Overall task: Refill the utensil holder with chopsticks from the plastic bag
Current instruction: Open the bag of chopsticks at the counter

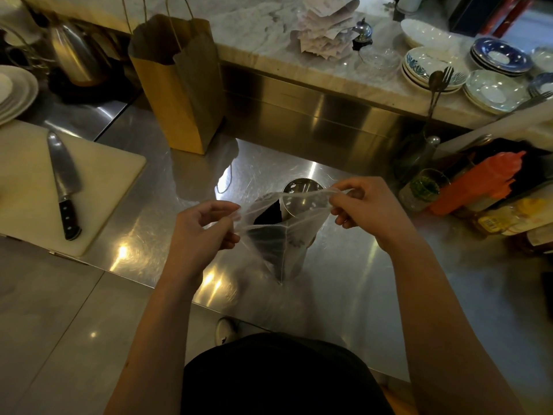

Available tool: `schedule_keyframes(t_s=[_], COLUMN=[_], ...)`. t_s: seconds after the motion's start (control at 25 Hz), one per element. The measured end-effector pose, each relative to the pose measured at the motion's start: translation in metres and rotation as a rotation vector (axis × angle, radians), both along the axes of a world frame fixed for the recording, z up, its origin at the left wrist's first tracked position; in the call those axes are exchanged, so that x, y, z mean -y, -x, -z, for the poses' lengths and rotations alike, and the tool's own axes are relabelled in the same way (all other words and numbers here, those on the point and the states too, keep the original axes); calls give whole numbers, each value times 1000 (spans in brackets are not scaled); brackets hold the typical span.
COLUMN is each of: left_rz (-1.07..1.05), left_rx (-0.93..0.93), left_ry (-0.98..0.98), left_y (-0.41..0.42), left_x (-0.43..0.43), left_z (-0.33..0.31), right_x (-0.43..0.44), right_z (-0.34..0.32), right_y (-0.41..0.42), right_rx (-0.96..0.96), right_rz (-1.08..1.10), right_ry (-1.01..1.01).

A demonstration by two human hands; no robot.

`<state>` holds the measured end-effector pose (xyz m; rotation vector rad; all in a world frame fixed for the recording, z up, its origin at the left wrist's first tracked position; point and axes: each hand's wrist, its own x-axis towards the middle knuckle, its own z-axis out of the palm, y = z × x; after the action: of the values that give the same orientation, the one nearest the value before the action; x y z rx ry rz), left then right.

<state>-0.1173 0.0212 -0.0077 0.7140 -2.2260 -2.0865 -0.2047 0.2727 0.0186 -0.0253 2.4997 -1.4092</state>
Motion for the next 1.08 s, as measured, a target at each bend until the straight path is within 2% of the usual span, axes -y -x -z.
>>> schedule_keyframes(t_s=[0.12, 0.24, 0.52, 0.6, 0.76, 0.96, 1.08], left_rz=[135, 229, 177, 169, 193, 402, 510], left_rx=[3, 22, -63, -105, -113, -112, -60], left_ry=[44, 58, 193, 204, 365, 209, 183], left_y=[-1, 1, 10, 12, 27, 52, 63], left_x=[-6, -23, -32, -29, -17, -4, 0], left_z=[-7, -10, 3, 6, 15, 27, 35], right_x=[6, 19, 18, 10, 1, 0, 11], right_z=[1, 9, 29, 32, 41, 58, 66], right_y=[-2, -10, -29, -32, -43, -56, -57], right_rx=[-10, 16, 78, 129, 257, 313, 179], right_rz=[-18, -108, -277, -349, -416, -517, -469], right_ry=[104, 122, 182, 180, 244, -26, -50])
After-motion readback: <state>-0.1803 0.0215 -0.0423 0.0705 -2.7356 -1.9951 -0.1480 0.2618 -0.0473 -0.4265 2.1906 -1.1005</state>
